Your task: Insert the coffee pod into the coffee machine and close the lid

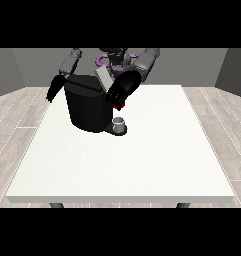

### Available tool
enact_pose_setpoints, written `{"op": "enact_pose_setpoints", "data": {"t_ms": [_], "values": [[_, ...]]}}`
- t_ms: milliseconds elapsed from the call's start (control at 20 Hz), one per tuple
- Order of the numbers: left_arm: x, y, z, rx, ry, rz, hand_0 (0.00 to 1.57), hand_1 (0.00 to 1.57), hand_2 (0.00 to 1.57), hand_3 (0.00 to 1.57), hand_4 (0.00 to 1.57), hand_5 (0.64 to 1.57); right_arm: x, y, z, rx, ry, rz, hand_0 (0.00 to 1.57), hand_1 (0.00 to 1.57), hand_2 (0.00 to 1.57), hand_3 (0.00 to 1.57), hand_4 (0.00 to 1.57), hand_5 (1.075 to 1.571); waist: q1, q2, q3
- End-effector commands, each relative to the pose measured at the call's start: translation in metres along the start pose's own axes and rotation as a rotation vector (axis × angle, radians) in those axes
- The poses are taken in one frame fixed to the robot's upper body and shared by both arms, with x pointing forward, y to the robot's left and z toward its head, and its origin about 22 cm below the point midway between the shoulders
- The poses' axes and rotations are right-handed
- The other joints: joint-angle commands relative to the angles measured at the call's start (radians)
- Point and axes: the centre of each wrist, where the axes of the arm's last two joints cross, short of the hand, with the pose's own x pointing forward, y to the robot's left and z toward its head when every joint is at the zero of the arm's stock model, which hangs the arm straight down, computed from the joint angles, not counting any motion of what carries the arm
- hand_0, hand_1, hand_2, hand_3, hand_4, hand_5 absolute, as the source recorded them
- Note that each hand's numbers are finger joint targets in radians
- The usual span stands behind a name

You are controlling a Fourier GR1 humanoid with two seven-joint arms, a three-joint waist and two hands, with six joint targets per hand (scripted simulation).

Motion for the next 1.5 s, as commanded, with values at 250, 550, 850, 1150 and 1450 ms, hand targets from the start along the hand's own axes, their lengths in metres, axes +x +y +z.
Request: {"op": "enact_pose_setpoints", "data": {"t_ms": [250,550,850,1150,1450], "values": [[-0.002,0.004,0.0,0.01,-0.003,-0.014,0.0,0.0,0.43,0.33,0.0,1.571,-0.004,0.006,-0.002,-0.02,0.014,-0.009,0.0,0.0,0.0,0.0,0.14,1.571,0.03,0.008,-0.0031],[-0.011,-0.062,0.01,-0.137,0.04,0.071,0.0,0.0,0.0,0.06,0.0,1.571,-0.038,0.001,0.023,-0.014,0.152,-0.025,0.0,0.0,0.0,0.0,0.0,1.571,0.092,-0.158,-0.0032],[-0.004,-0.142,0.03,-0.291,0.036,0.203,0.0,0.0,0.18,0.0,0.0,1.571,-0.095,-0.014,0.068,-0.047,0.274,-0.034,0.0,0.0,0.0,0.0,0.0,1.571,0.197,-0.323,-0.0028],[-0.005,-0.231,0.072,-0.178,0.103,0.852,0.0,0.0,0.0,0.0,0.42,1.571,-0.114,-0.028,0.096,-0.077,0.379,-0.025,0.0,0.0,0.0,0.0,0.0,1.571,0.289,-0.482,-0.0059],[0.016,-0.326,0.14,-0.2,0.283,1.212,0.0,0.0,0.0,0.0,0.39,1.571,-0.108,-0.025,0.101,-0.031,0.337,-0.115,0.0,0.0,0.0,0.0,0.0,1.571,0.382,-0.636,-0.0037]]}}
